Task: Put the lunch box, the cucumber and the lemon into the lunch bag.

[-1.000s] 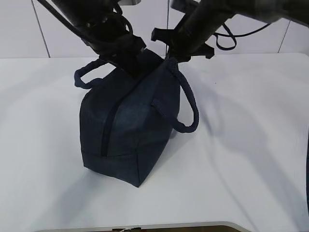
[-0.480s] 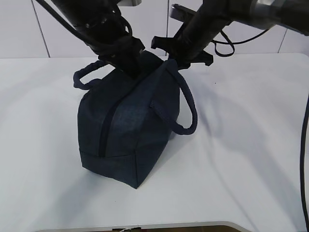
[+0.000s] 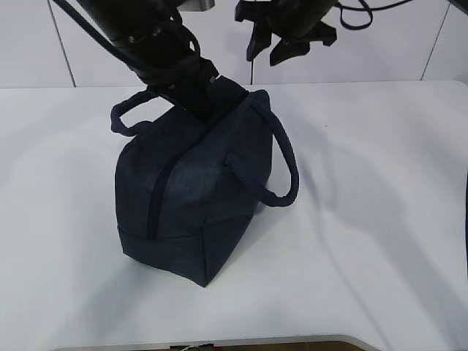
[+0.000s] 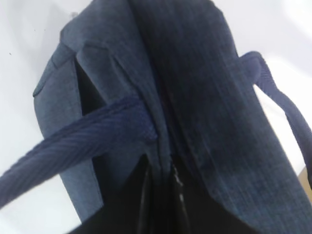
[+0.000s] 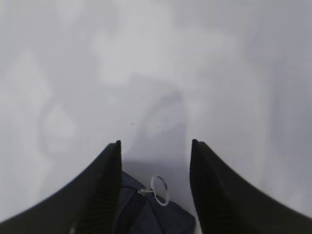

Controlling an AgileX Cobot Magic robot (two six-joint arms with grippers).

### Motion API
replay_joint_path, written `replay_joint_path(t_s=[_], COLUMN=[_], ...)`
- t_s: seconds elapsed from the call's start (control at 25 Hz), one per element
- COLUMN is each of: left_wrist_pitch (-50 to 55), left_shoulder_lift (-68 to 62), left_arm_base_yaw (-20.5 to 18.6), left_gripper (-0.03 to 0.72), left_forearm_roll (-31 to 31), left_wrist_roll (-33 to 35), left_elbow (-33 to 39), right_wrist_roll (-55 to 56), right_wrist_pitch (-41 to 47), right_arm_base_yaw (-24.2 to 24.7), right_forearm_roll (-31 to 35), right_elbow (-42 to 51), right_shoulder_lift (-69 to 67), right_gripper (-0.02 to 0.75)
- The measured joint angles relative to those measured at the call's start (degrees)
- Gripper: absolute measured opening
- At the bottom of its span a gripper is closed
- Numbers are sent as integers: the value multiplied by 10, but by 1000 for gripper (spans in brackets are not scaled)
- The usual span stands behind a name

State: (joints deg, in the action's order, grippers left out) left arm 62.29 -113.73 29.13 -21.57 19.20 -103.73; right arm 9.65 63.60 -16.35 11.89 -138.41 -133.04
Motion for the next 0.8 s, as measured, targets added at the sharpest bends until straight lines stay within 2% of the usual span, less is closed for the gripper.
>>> replay_joint_path(t_s=[0.16,0.28,0.36,0.56,0.8], left_wrist_pitch=[7,34,62,83,88], left_shoulder_lift=[0,0,0,0,28], left_arm_base_yaw=[0,0,-1,-17,-57], left_gripper=[157,288,343,372,374], left_forearm_roll=[0,3,11,53,69], left_wrist_roll=[0,1,0,-47,-82], left_elbow=[0,-13,-37,-103,-114], right_wrist_roll=[-13,-20,-23,-35,-57], right_wrist_pitch=[71,79,82,87,87], right_arm_base_yaw=[0,0,1,1,1], right_forearm_roll=[-47,-74,-77,-69,-56], right_elbow=[-88,-126,-130,-116,1], right_shoulder_lift=[0,4,13,53,164], right_gripper=[395,398,398,398,398])
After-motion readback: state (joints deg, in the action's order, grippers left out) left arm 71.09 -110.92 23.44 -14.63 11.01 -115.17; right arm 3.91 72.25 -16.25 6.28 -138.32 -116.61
